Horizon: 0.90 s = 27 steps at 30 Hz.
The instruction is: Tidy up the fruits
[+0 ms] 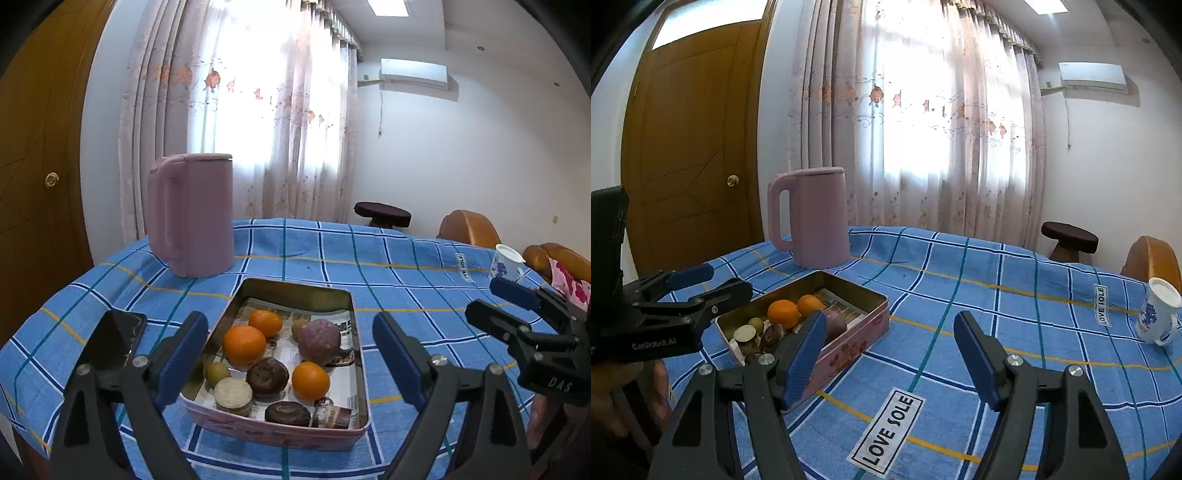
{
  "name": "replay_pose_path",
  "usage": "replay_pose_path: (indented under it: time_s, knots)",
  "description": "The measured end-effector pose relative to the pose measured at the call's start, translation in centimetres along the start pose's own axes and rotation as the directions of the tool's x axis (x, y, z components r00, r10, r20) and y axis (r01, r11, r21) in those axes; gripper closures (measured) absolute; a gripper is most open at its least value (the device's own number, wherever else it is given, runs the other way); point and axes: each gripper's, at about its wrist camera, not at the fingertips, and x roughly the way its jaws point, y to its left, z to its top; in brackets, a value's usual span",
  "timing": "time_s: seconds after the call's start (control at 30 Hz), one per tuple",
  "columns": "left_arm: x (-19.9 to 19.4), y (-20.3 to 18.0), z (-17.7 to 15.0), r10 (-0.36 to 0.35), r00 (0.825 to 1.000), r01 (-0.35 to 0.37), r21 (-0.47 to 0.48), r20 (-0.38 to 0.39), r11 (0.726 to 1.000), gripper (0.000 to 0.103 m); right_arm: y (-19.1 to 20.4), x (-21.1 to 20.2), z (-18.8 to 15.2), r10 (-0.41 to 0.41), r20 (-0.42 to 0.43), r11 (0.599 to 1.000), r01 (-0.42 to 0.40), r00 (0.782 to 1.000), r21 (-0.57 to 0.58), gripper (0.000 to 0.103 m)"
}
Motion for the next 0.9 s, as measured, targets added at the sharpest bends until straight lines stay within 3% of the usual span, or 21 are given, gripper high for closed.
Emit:
replay_pose_path:
  time_s: [0.37, 0.63, 0.9]
  knots:
    - [0.0, -0.6, 0.0, -0.003, 1.000, 0.003, 0.012, -0.003, 1.000, 0.010, -0.5, -0.1, -0.3, -0.012, 0.005, 1.000, 0.012, 1.000, 0.018, 0.030]
    - [-0.4, -1.3, 0.1, 0.008, 1.000, -0.008, 0.028, 0.012, 1.000, 0.000, -1.0, -0.6, -0.5, -0.023, 0.015, 0.999, 0.022, 1.000, 0.030, 0.030]
    - [-1.1, -2.0, 0.4, 0.006, 0.999, -0.007, 0.042, 0.033, 0.999, 0.000, -1.6, -1.6, -0.3, -0.038, 0.037, 0.999, 0.037, 0.999, 0.041, 0.030]
